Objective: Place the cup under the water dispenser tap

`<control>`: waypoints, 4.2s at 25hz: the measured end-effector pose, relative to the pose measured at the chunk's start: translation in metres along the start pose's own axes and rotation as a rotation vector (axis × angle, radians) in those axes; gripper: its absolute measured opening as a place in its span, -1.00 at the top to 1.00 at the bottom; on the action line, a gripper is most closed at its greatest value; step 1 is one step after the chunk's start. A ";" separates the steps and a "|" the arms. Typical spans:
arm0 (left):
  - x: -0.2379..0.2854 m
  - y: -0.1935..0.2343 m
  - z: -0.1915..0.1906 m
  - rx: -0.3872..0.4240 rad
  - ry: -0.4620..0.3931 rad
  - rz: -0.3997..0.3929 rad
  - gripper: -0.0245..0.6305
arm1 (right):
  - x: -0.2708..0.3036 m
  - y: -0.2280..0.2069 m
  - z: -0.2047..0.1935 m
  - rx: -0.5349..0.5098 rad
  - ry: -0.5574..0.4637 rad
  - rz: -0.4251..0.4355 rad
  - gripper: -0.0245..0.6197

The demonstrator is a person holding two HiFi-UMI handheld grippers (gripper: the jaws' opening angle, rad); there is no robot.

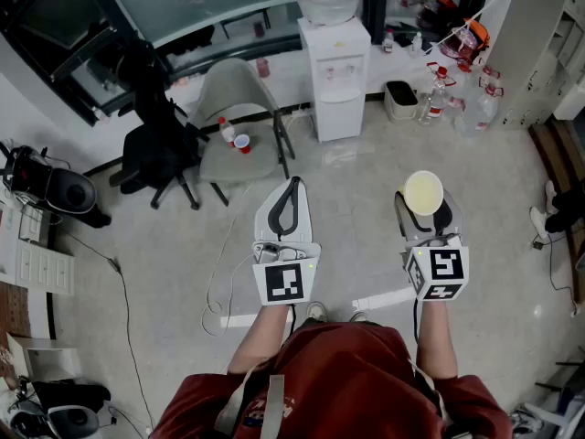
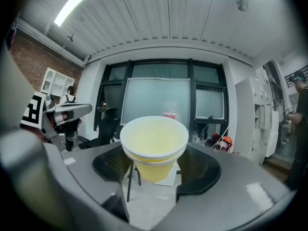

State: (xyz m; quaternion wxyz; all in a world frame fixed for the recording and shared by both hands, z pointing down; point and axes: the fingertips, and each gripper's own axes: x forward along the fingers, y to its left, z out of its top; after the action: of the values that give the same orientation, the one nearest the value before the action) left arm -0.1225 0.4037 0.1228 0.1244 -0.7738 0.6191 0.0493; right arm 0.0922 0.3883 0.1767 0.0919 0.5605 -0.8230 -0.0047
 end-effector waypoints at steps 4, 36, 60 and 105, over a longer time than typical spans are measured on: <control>0.000 0.013 -0.005 -0.008 0.001 -0.009 0.91 | 0.009 0.015 -0.002 0.004 0.006 0.002 0.04; 0.129 0.029 -0.097 -0.018 0.090 -0.075 0.91 | 0.145 -0.031 -0.050 0.072 0.062 -0.047 0.02; 0.353 -0.021 -0.170 -0.010 0.181 -0.011 0.91 | 0.331 -0.194 -0.077 0.101 0.144 0.065 0.02; 0.538 0.076 -0.524 -0.079 0.424 -0.056 0.91 | 0.681 -0.165 -0.324 0.142 0.430 0.103 0.02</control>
State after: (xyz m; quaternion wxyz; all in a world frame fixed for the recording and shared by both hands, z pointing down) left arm -0.1144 -0.2531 0.4940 -0.0377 -0.7880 0.6073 -0.0937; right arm 0.0532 -0.2705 0.5763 0.2253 0.5108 -0.8104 0.1775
